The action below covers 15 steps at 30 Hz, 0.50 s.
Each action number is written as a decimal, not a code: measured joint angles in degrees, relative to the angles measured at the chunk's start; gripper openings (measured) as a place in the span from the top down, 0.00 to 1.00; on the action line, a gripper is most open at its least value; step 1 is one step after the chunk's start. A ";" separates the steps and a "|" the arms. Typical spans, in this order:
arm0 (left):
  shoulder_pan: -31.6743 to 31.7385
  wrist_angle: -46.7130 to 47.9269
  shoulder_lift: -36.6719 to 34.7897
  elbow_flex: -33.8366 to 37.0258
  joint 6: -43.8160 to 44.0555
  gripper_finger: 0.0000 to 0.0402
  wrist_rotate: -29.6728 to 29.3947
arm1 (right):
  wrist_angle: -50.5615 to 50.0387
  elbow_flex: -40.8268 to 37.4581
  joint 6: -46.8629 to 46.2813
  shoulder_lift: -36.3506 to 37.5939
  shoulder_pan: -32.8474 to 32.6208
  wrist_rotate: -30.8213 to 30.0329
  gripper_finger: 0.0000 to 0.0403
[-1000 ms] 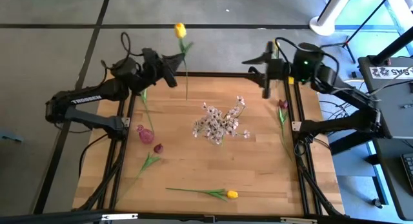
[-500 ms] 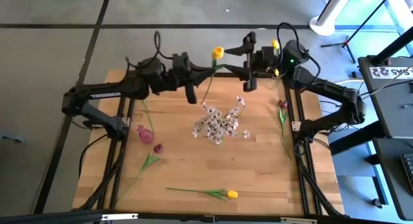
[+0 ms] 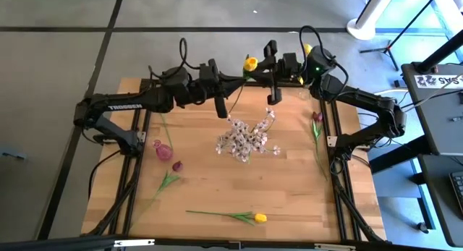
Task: Sort flowers into vase by color
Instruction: Put the top yellow tulip into the top transparent vase
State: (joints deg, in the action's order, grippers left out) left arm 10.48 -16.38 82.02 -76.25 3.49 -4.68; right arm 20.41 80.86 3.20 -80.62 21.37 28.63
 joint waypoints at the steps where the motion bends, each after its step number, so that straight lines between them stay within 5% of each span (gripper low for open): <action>1: 0.00 0.04 0.00 0.00 0.18 0.97 -0.90 | -0.50 0.00 0.04 0.00 0.00 -0.02 0.93; 9: -0.02 6.34 -1.95 0.00 0.40 0.83 -3.18 | -1.47 -0.12 0.24 1.03 1.66 -2.28 0.99; 15: -2.26 18.71 -9.63 0.02 -0.03 0.73 -14.70 | -8.20 0.15 3.46 8.76 11.46 -2.58 0.99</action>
State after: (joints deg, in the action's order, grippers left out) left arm 8.22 2.33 72.39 -76.23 3.46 -19.39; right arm 12.21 81.01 6.66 -71.86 32.83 26.05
